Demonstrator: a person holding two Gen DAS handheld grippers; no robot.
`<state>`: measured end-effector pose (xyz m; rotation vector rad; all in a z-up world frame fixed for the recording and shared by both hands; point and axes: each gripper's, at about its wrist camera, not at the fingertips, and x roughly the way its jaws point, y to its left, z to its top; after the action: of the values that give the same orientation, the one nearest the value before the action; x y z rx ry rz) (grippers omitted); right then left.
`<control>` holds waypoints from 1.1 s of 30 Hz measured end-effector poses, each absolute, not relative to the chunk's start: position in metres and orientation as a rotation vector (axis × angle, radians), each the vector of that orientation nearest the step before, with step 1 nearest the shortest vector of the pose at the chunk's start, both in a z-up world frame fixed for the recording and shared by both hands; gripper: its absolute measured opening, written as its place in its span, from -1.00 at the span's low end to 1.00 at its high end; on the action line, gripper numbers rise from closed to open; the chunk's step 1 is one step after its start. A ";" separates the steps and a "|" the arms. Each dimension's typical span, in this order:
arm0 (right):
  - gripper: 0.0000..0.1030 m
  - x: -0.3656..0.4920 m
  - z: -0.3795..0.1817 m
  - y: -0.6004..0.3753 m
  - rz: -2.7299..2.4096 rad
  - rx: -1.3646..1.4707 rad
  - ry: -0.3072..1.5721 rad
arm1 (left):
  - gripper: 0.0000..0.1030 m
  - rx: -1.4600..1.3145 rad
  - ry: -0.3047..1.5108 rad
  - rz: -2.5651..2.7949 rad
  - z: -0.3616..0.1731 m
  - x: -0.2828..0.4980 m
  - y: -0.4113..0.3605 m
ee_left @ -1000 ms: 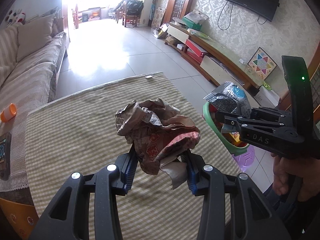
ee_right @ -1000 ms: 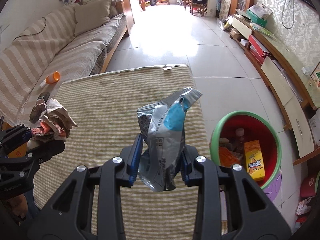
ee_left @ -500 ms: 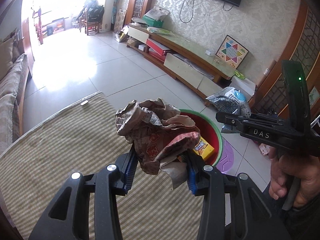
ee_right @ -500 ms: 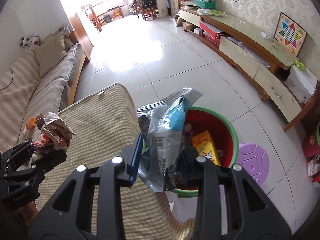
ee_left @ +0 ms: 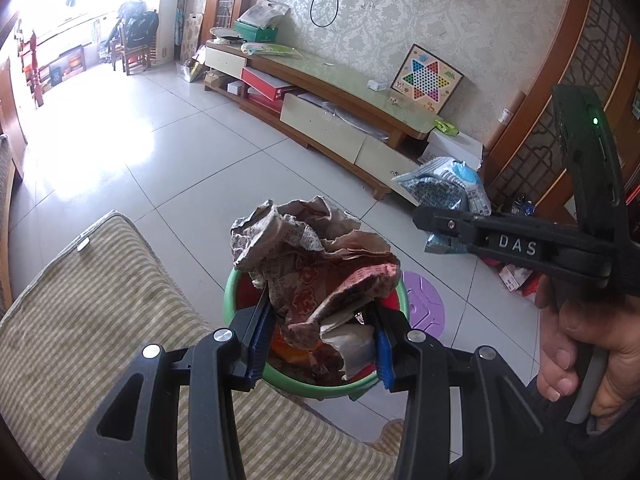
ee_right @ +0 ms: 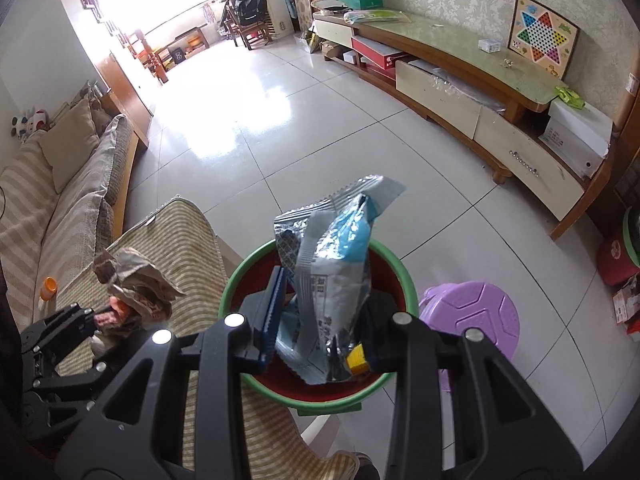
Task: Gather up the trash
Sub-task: 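Carry the brown paper and blue-white wrapper over the red bucket, then open both tools to drop the paper and wrapper into the bucket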
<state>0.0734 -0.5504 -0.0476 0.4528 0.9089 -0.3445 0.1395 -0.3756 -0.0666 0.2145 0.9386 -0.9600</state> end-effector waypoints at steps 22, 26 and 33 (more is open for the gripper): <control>-0.35 0.103 -0.067 -0.556 -0.334 0.423 0.961 | 0.50 0.211 1.037 -0.943 -0.104 0.150 -0.407; -0.30 0.103 -0.068 -0.554 -0.328 0.419 0.965 | 0.69 0.223 1.054 -0.924 -0.109 0.151 -0.402; 0.78 0.105 -0.061 -0.543 -0.340 0.356 0.951 | 0.77 0.208 1.072 -0.899 -0.112 0.153 -0.381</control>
<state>0.1053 -0.5426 -0.0612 0.3555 0.9515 -0.3399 0.1531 -0.3806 -0.1119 0.2076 1.0717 -0.8991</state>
